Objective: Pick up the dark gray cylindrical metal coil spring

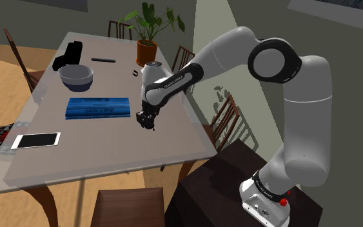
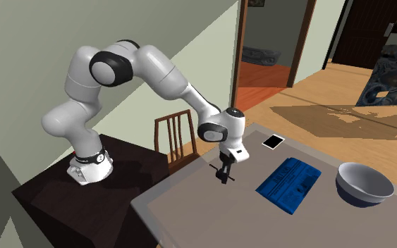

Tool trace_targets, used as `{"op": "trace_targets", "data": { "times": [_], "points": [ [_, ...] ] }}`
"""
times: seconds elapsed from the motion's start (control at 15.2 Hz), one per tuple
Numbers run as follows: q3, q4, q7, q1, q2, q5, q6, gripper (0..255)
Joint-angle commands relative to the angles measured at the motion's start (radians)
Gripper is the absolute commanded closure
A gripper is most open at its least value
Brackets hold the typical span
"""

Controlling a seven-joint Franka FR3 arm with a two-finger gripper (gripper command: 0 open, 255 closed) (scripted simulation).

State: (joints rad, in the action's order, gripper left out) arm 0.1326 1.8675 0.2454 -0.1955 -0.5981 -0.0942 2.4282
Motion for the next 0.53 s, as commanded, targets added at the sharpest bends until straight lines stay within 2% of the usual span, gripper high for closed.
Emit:
{"op": "trace_targets", "data": {
  "times": [0.0, 0.46],
  "points": [
    [0.003, 0.0, 0.0, 0.0, 0.018, 0.003, -0.018, 255],
    [0.009, 0.002, -0.005, 0.005, 0.068, 0.011, -0.067, 255]
  ]
}}
